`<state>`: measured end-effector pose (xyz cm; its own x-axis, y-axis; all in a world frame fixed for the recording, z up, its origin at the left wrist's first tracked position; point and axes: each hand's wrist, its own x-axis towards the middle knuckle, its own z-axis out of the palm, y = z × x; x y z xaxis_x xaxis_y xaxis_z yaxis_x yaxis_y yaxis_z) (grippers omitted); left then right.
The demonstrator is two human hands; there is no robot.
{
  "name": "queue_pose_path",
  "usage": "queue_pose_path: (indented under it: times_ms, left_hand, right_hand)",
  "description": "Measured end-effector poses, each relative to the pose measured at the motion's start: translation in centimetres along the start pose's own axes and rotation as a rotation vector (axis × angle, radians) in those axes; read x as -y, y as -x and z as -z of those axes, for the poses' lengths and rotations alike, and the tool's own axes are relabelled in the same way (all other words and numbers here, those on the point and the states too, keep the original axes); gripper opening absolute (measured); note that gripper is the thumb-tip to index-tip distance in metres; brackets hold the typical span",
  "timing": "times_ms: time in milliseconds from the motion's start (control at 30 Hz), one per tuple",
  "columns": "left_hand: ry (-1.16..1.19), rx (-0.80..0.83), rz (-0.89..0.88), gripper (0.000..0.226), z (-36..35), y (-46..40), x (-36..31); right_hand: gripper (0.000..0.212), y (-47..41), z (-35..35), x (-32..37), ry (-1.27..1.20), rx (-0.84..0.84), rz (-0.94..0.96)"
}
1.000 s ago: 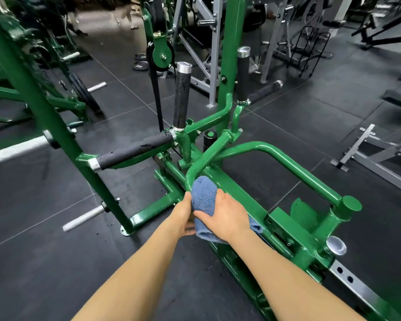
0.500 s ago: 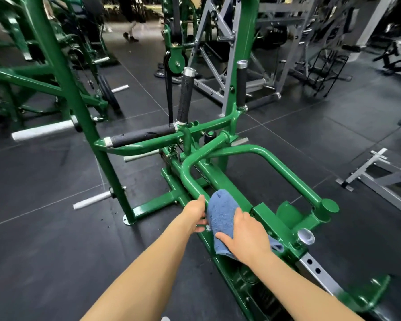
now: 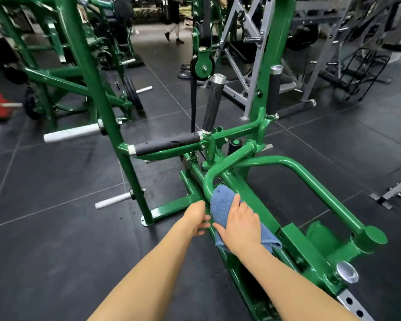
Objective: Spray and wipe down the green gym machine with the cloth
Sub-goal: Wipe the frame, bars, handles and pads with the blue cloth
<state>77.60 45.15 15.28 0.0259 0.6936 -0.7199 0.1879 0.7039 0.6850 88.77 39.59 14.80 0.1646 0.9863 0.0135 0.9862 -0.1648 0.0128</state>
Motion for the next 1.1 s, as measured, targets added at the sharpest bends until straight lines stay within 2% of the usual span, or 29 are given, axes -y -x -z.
queue_pose_path:
  times_ms: [200, 300, 400, 533, 633, 700, 833, 933, 1100]
  left_hand:
    - [-0.05, -0.042, 0.005, 0.028, 2.4, -3.0, -2.2]
    - [0.004, -0.054, -0.022, 0.028, 2.9, -4.3, -3.8]
    - [0.027, -0.006, -0.062, 0.031, 2.9, -5.7, -5.8]
    - [-0.035, 0.012, -0.096, 0.03, 2.5, -8.0, -8.4]
    - [-0.154, 0.066, -0.094, 0.029, 2.4, -9.3, -9.6]
    - [-0.28, 0.112, -0.103, 0.031, 2.5, -9.8, -9.9]
    - [-0.453, 0.187, -0.148, 0.059, 3.0, -11.0, -9.8]
    - [-0.525, 0.187, -0.22, 0.051, 3.0, -11.4, -10.1]
    - [-0.516, 0.027, -0.325, 0.036, 3.1, -11.4, -10.6]
  right_hand:
    - [0.102, -6.0, -0.1, 3.7, -0.025, 0.067, -0.06]
    - [0.099, -8.8, -0.5, 5.3, -0.154, 0.115, -0.206]
    - [0.095, -12.1, -0.7, 6.5, -0.367, 0.164, -0.436]
    - [0.087, -16.4, -1.5, 6.3, -0.81, 0.256, -0.745]
    - [0.083, -18.8, -1.5, 4.8, -1.025, 0.259, -0.852]
    - [0.077, -20.3, -1.2, 3.8, -1.048, 0.232, -0.874]
    - [0.076, -22.0, -0.8, 3.2, -1.018, 0.157, -0.916]
    - [0.077, -21.0, -1.3, 4.3, -1.015, 0.105, -0.932]
    - [0.072, -18.2, -1.2, 5.5, -0.93, 0.118, -0.881]
